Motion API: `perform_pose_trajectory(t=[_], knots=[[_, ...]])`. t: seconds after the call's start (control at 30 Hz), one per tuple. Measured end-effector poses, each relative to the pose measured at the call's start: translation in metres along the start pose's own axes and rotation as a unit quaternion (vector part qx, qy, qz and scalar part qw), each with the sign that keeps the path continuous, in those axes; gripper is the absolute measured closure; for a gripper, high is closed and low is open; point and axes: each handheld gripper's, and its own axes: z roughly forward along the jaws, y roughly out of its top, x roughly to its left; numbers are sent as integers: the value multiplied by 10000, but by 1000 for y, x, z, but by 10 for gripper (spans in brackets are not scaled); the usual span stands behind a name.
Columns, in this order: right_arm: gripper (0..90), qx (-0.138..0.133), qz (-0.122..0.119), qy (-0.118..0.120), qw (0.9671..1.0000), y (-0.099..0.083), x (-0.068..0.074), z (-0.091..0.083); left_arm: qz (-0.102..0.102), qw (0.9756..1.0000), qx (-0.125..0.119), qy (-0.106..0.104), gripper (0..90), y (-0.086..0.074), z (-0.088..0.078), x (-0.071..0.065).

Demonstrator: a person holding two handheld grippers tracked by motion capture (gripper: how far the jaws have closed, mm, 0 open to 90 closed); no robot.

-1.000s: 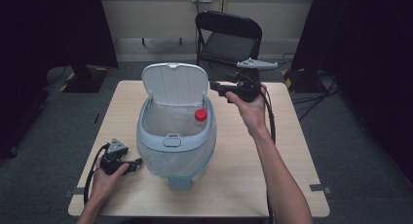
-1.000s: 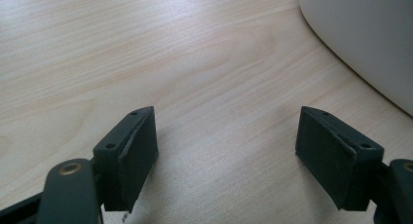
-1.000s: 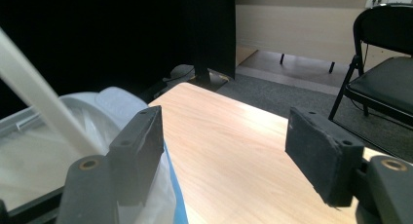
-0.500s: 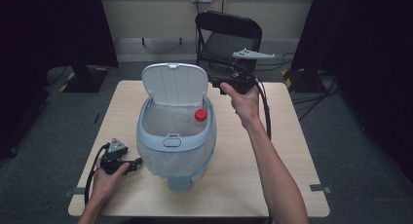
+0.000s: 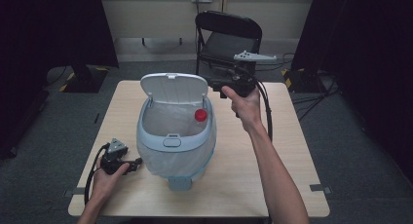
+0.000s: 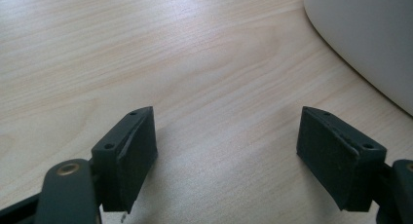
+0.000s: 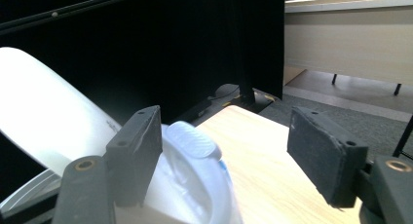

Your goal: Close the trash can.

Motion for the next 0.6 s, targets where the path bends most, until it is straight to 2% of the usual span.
perform_pose_trajectory(t=[0.47,0.6], knots=[[277,223,-343,273,9988,-16,29,-10,1,10000,5,4,219,0,0,0],[271,413,-444,235,9979,-20,37,-11,1,10000,5,6,219,0,0,0]])
